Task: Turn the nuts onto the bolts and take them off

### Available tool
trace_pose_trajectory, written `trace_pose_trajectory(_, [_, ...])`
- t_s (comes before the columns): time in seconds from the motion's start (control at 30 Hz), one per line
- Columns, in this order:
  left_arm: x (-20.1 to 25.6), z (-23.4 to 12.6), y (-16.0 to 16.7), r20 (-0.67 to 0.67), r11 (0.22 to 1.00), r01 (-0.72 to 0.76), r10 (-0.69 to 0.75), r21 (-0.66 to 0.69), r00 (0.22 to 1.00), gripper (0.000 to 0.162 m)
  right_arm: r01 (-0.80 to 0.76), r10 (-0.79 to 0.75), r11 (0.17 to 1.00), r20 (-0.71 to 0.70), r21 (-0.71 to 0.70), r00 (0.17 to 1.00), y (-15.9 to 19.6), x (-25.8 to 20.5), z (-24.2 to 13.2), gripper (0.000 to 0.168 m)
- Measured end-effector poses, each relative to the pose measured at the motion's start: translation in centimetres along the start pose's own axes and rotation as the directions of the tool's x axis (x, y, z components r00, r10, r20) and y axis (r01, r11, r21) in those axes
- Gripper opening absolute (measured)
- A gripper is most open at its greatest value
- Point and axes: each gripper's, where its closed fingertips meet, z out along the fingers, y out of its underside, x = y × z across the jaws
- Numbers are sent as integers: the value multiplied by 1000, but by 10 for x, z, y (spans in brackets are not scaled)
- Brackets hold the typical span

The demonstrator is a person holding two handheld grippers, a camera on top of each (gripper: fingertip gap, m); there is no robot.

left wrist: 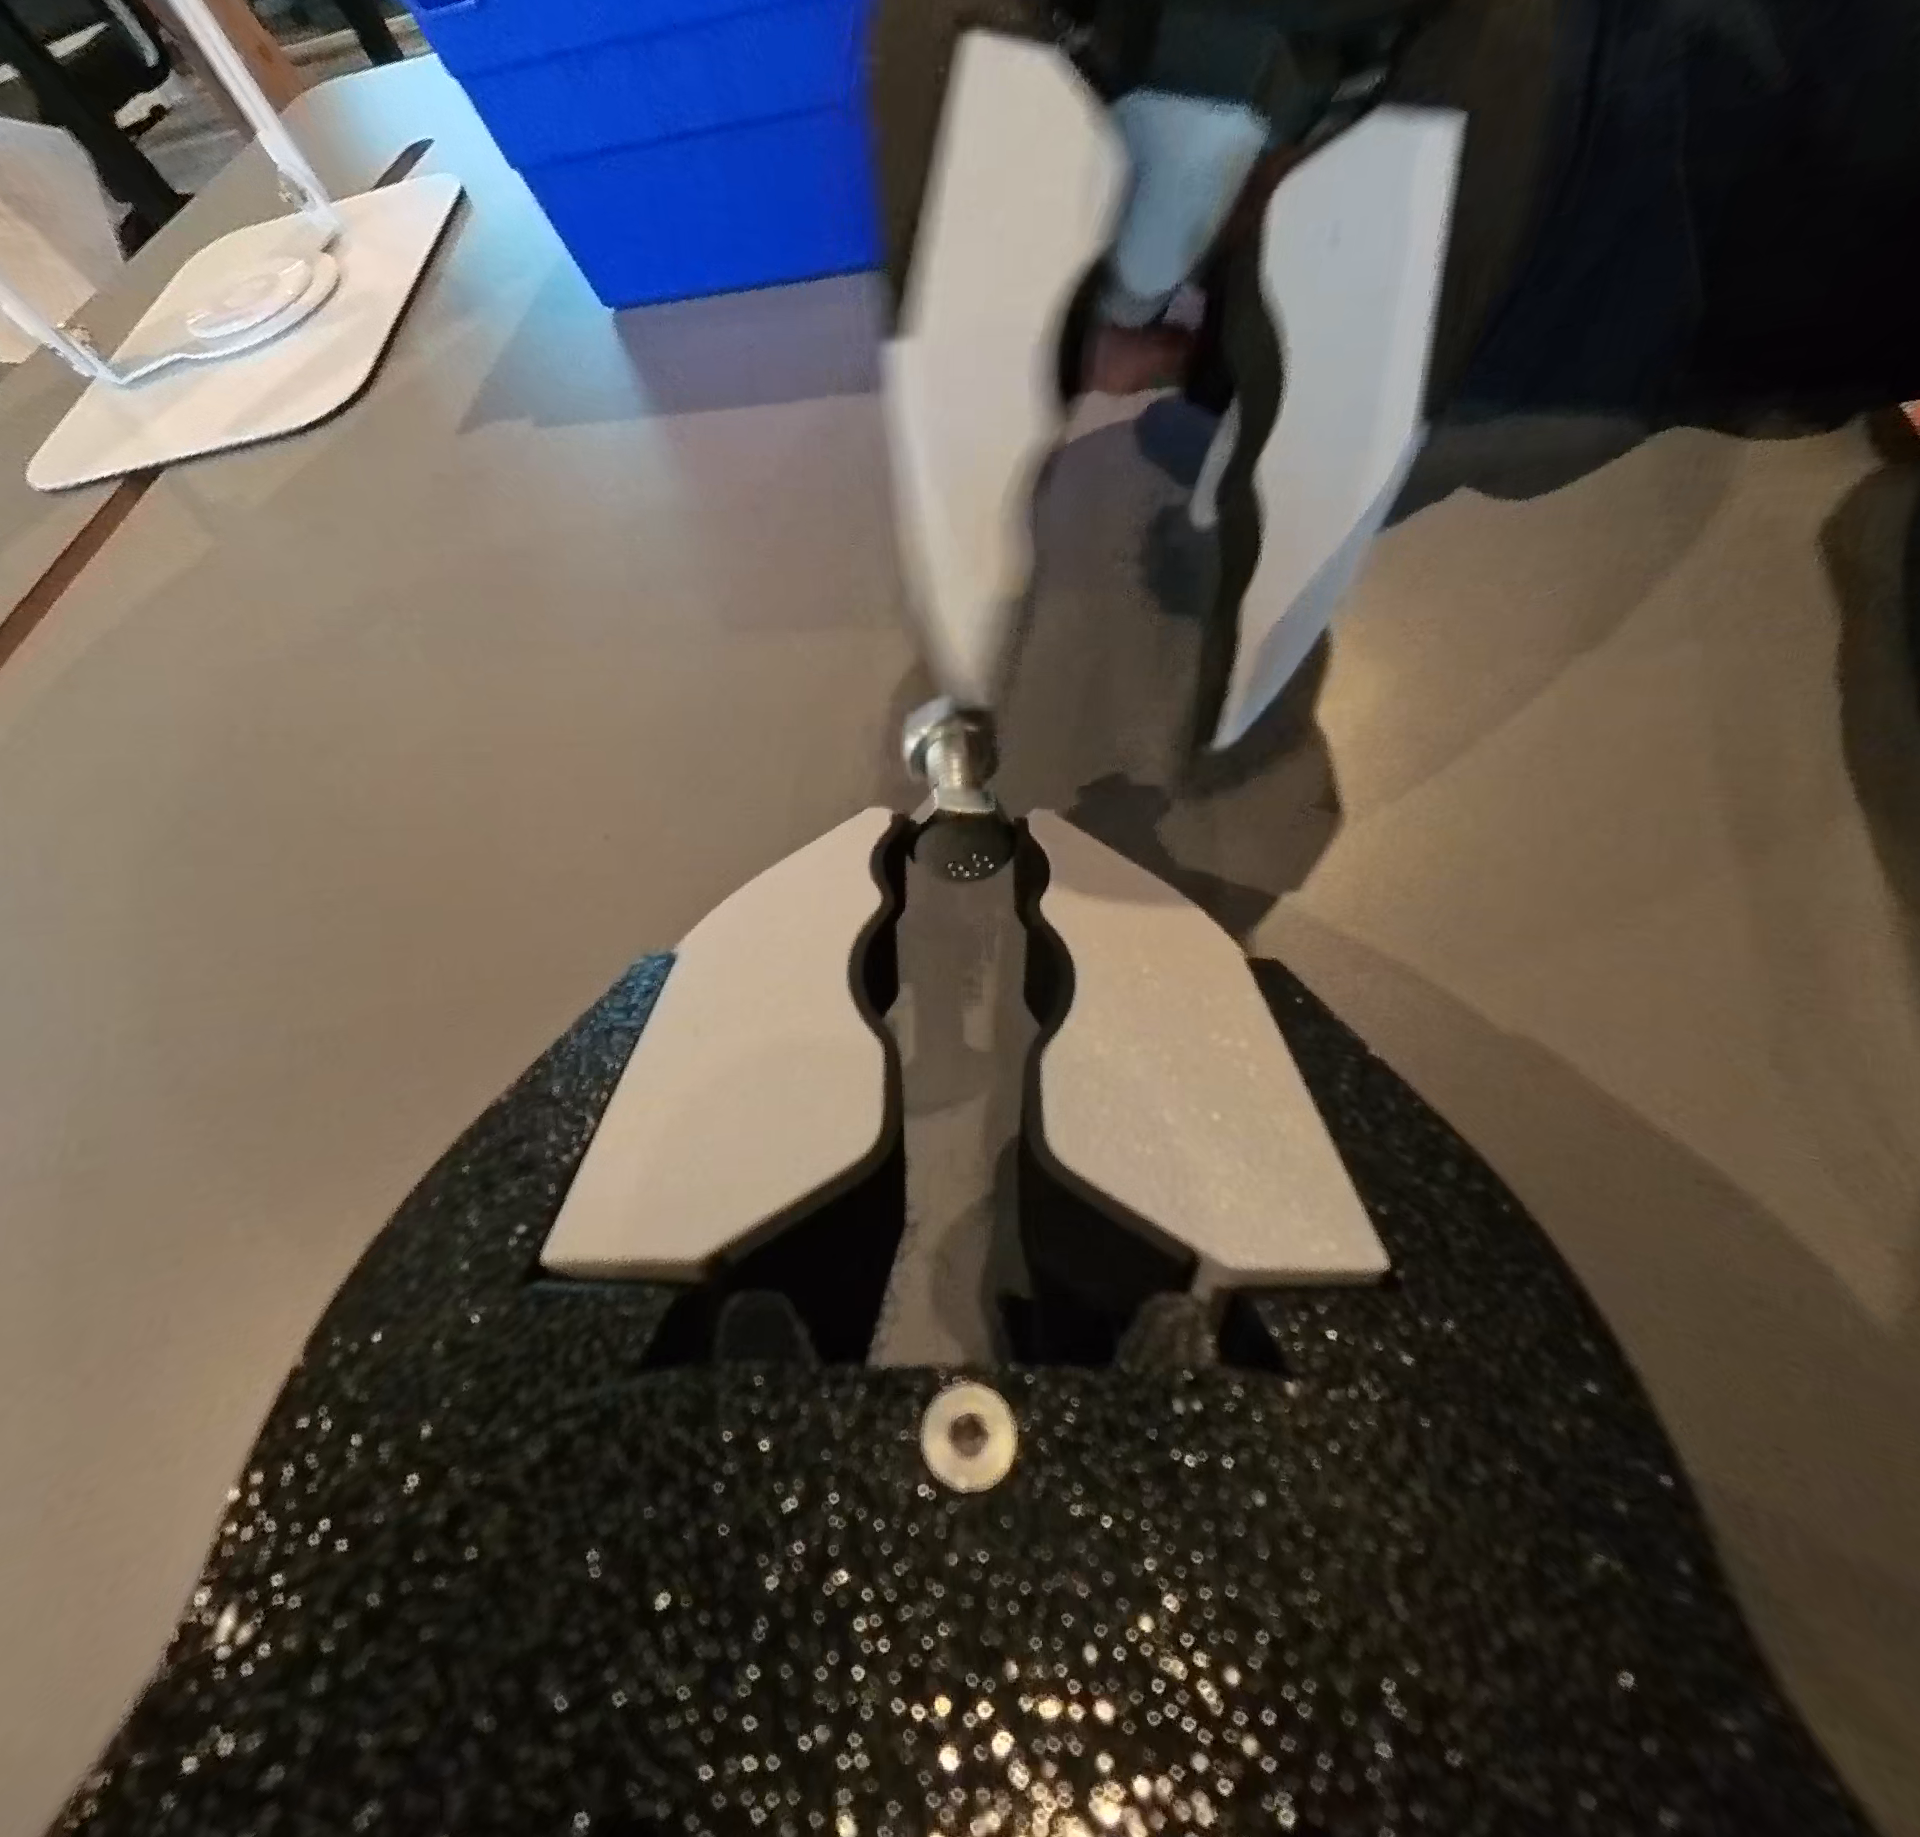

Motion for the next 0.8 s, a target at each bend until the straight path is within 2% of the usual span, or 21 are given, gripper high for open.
trace_pose_trajectory(0.03, [0,0,0,-2,1000,3,-3,0,1000,19,-10,10,1000,25,21,1000,-3,-3,-2,31])
trace_pose_trajectory(0.13, [0,-1,-1,-7,1000,10,-10,11,1000,19,-15,15,999,8,34,1000,-5,0,-3,33])
trace_pose_trajectory(0.27, [1,-1,-1,-13,1000,7,-7,13,1000,19,-1,4,999,-87,36,996,-4,13,-1,55])
trace_pose_trajectory(0.37, [1,-1,-1,-12,1000,4,-4,10,1000,19,-3,3,1000,-72,0,997,2,10,4,57])
trace_pose_trajectory(0.5, [0,-1,-1,-7,1000,12,-12,15,1000,19,4,-5,1000,-49,-18,999,3,6,4,48])
trace_pose_trajectory(0.57, [-2,-1,-1,-2,1000,18,-18,14,1000,19,5,-5,1000,-10,-1,1000,0,1,1,31])
trace_pose_trajectory(0.67, [-1,-2,-2,-5,1000,22,-22,18,1000,19,2,-2,1000,-15,14,1000,-2,2,-1,29])
trace_pose_trajectory(0.8, [-1,-2,-2,-7,1000,19,-19,18,1000,19,26,-26,1000,-99,5,995,0,13,2,50])
